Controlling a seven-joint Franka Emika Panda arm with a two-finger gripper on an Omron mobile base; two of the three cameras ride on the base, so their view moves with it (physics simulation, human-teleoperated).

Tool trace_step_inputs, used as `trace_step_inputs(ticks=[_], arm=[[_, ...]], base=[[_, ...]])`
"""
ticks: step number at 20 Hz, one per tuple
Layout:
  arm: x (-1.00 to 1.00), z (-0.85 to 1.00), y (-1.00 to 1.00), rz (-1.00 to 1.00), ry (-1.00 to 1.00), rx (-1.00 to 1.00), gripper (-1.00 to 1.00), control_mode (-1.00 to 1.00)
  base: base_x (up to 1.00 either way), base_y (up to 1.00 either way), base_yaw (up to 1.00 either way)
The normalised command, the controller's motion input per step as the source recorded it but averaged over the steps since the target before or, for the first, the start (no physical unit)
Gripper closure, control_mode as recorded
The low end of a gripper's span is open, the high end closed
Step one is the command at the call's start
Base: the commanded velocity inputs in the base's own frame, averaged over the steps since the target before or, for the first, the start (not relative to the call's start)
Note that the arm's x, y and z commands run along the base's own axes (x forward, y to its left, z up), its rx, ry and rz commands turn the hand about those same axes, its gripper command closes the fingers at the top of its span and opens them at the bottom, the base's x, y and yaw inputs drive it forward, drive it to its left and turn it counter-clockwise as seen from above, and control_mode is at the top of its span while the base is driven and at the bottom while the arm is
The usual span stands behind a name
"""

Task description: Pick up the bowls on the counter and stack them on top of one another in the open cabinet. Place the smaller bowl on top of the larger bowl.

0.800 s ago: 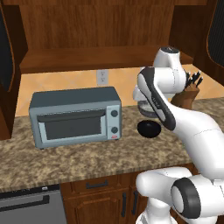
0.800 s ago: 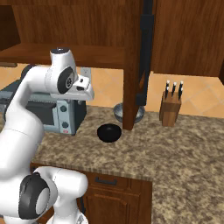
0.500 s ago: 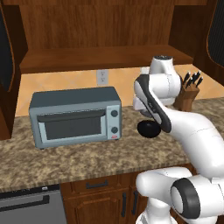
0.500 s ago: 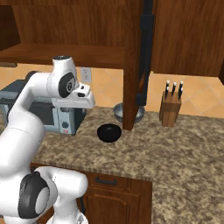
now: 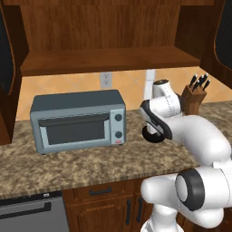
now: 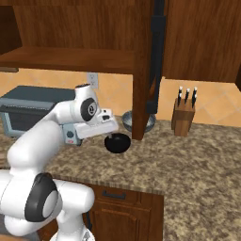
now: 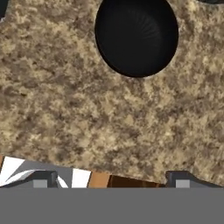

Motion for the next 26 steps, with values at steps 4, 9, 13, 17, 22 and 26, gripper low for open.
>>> trace_step_inputs(ticks=[4, 9, 13, 17, 22, 26], arm=[[0.16, -0.73, -0.15, 0.13, 0.00, 0.00, -1.00, -1.00], [0.22, -0.60, 0.00, 0.17, 0.00, -0.01, -1.00, -1.00], [0.60, -0.34, 0.00, 0.17, 0.00, -0.02, -1.00, -1.00], [0.58, -0.25, 0.00, 0.19, 0.00, 0.00, -1.00, -1.00], [0.51, -0.28, 0.00, 0.16, 0.00, 0.00, -1.00, -1.00], [0.42, -0.31, 0.00, 0.13, 0.00, 0.00, -1.00, -1.00]], base=[[0.00, 0.00, 0.00], [0.00, 0.00, 0.00], [0.00, 0.00, 0.00], [0.00, 0.00, 0.00], [0.00, 0.00, 0.00], [0.00, 0.00, 0.00]])
